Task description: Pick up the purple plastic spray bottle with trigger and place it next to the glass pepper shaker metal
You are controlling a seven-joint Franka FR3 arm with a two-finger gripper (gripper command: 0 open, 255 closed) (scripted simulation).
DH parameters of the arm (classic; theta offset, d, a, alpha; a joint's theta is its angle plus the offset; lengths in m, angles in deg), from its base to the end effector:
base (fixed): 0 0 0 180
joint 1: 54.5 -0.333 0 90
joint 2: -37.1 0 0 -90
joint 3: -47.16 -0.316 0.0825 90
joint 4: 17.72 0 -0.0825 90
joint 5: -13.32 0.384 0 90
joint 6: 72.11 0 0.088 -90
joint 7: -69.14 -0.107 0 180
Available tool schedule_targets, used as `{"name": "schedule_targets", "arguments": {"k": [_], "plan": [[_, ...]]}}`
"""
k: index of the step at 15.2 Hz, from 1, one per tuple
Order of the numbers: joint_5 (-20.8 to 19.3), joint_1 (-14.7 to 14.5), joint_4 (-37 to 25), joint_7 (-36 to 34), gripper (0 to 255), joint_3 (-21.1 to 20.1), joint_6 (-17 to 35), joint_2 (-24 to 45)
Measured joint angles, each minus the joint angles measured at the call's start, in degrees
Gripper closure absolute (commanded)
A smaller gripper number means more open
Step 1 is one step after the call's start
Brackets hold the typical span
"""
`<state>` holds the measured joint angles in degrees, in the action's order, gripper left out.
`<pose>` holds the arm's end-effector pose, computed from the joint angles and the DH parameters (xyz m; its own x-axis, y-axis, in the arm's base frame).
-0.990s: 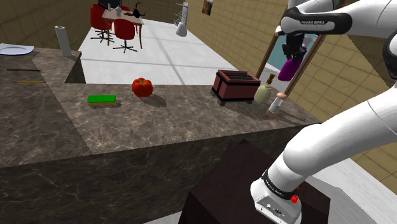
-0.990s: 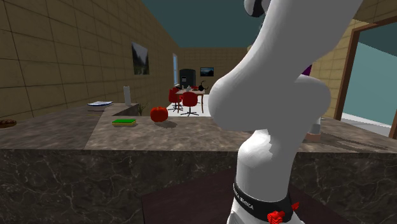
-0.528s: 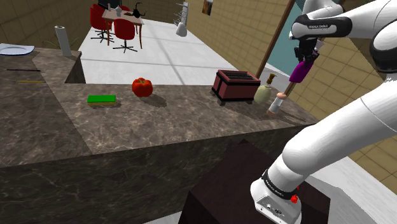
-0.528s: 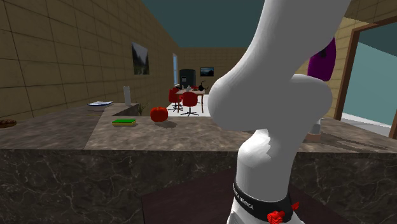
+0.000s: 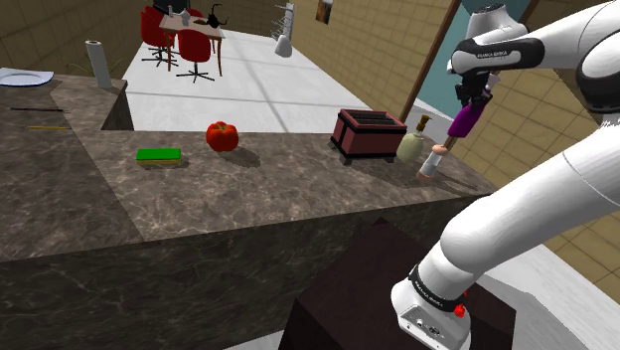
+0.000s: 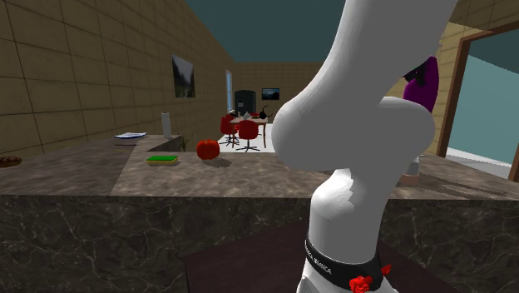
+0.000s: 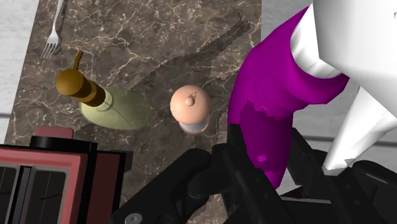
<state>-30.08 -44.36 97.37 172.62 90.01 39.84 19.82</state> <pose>0.2422 -0.4607 0.5713 0.3757 0.7640 -0.5246 0.8965 -0.4430 -0.0032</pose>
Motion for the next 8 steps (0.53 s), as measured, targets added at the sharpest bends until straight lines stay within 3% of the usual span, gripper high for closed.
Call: {"name": "schedule_targets", "arguments": {"k": [8], "plan": [[-1.42, 0.5, 5.18, -2.78, 255, 1.42, 5.49, 0.87]]}}
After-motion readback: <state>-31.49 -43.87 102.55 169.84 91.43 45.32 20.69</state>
